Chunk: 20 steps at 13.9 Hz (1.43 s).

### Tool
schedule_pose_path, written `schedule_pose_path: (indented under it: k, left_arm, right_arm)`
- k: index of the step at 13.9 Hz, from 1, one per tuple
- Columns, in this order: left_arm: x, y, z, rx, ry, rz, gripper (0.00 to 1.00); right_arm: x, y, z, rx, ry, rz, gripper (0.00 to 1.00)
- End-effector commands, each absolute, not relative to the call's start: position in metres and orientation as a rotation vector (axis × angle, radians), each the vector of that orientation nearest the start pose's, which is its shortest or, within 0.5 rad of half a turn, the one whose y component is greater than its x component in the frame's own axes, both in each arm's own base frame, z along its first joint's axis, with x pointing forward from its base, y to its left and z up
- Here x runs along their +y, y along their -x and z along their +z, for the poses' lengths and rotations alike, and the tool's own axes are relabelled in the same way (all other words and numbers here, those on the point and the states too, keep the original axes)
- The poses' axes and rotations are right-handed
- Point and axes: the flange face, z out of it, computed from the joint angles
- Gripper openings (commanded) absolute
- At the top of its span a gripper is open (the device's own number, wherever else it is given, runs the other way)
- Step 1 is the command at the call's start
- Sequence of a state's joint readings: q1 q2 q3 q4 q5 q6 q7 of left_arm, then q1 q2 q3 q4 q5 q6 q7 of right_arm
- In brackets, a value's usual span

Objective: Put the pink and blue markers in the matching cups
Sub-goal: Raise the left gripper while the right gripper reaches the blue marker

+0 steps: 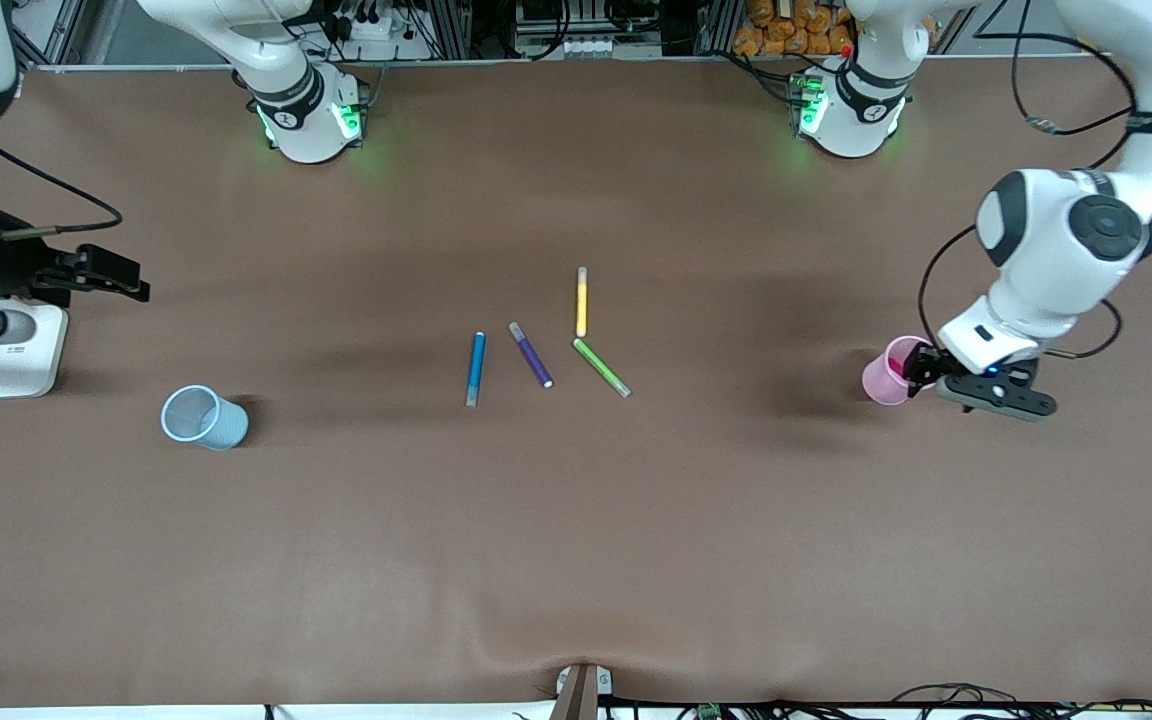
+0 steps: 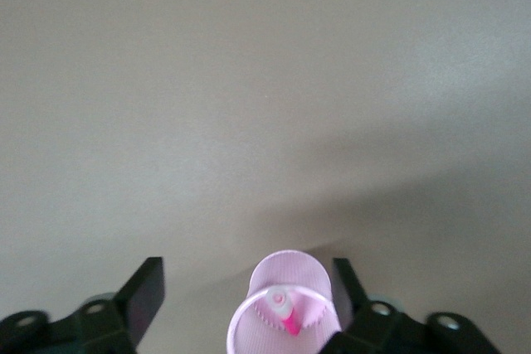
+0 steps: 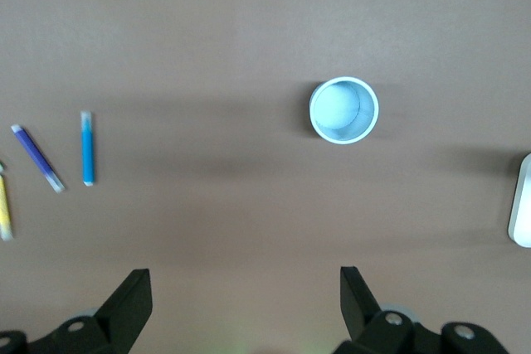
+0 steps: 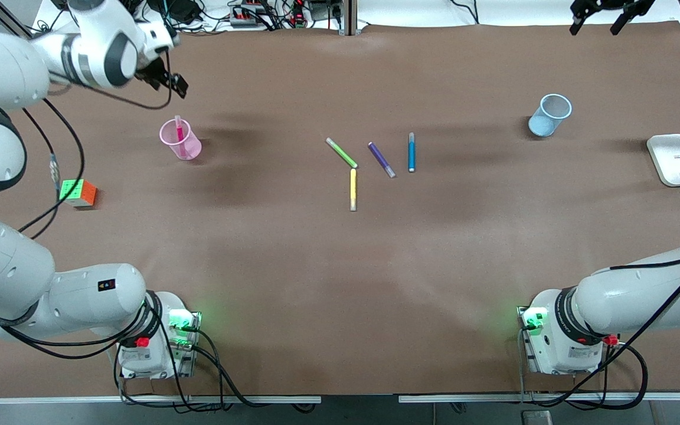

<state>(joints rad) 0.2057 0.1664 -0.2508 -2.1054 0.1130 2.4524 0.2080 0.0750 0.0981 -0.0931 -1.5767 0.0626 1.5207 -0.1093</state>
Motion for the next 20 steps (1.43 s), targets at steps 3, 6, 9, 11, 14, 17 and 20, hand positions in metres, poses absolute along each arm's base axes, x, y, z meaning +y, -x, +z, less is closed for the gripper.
schedule_pose_path:
  k: [3, 6, 9, 11, 14, 17, 20]
  left_arm:
    - [-0.034, -0.606, 0.409, 0.503, 3.036, -0.185, 1.0]
    - [-0.039, -0.611, 0.438, 0.504, 3.041, -0.1, 1.0]
    - [-0.044, -0.61, 0.447, 0.417, 3.1, -0.048, 1.0]
    - [-0.057, -0.611, 0.469, 0.41, 3.124, -0.022, 1.0]
    - [-0.07, -0.612, 0.491, 0.434, 3.123, 0.031, 1.0]
    - [-0.075, -0.61, 0.517, 0.437, 3.101, 0.075, 1.0]
    - [-0.056, -0.602, 0.541, 0.375, 3.1, 0.084, 1.0]
  right_arm:
    - [-0.006, -0.572, 0.52, -0.439, 3.068, 0.259, 1.0]
    - [-0.004, -0.573, 0.482, -0.588, 3.047, 0.231, 1.0]
    - [0.019, -0.572, 0.464, -0.648, 3.039, 0.222, 1.0]
    - [0.037, -0.578, 0.446, -0.677, 3.035, 0.243, 1.0]
    - [0.081, -0.588, 0.41, -0.73, 3.031, 0.247, 1.0]
    - [0.146, -0.59, 0.372, -0.606, 3.082, 0.242, 1.0]
    - [0.206, -0.587, 0.328, -0.433, 3.114, 0.194, 1.0]
